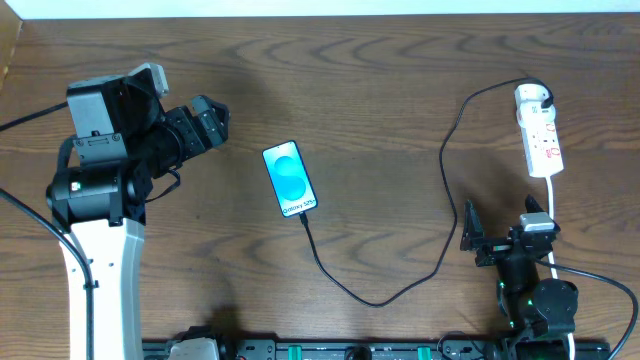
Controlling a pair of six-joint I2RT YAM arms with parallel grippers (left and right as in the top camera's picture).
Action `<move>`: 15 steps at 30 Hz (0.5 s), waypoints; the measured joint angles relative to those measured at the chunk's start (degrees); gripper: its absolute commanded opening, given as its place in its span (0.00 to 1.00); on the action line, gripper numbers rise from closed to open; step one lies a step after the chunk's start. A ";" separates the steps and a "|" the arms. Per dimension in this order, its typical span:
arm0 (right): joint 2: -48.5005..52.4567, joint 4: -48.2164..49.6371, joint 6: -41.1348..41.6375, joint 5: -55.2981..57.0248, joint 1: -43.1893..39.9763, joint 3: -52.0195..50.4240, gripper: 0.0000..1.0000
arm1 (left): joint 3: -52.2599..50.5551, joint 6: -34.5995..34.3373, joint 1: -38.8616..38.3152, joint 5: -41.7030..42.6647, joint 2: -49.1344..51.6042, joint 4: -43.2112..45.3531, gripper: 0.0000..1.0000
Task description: Plug charger to phone and switch on socket
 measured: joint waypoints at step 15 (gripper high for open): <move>0.00 0.00 0.00 0.02 0.00 0.00 0.99 | -4.70 1.55 -1.49 -5.88 -3.74 0.52 0.95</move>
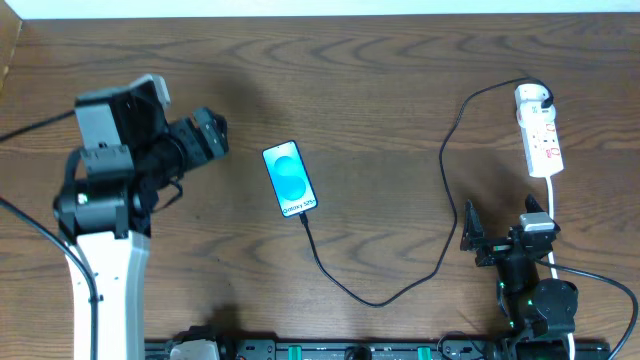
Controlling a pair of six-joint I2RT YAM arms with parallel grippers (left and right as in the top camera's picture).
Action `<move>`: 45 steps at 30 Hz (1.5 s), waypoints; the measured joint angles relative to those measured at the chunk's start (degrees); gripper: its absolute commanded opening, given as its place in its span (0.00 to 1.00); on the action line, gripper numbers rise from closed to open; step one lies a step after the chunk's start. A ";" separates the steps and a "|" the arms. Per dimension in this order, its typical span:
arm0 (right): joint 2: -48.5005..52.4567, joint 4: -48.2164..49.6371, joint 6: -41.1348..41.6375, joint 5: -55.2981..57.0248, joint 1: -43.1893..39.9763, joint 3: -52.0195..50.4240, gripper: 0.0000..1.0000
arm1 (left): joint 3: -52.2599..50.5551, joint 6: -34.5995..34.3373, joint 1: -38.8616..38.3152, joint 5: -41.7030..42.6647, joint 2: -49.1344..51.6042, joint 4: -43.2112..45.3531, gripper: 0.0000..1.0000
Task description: Plug charger to phone and switch on socket
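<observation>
The phone (289, 180) lies face up mid-table with its blue screen lit. A black charger cable (375, 298) is plugged into the phone's near end, loops toward the front edge, then climbs to a plug in the white power strip (541, 135) at the far right. My left gripper (212, 135) hovers left of the phone, apart from it and pointing toward it; its jaws are foreshortened. My right gripper (468, 232) sits near the front right, below the strip, fingers apart and holding nothing.
The strip's own white lead (553, 205) runs down past the right arm's base (540, 300). The left arm's white column (100, 290) fills the front left. A dark rail (320, 350) lines the table's front edge.
The left arm's wrist housing has shifted a little to the right and its gripper has dipped slightly toward the front. The phone, the cable, the strip and the right arm are unchanged.
</observation>
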 measured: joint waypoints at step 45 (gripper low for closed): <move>-0.04 0.04 0.17 0.17 0.00 -0.02 0.99 | -71.14 19.71 -3.58 -9.07 -64.96 45.72 0.95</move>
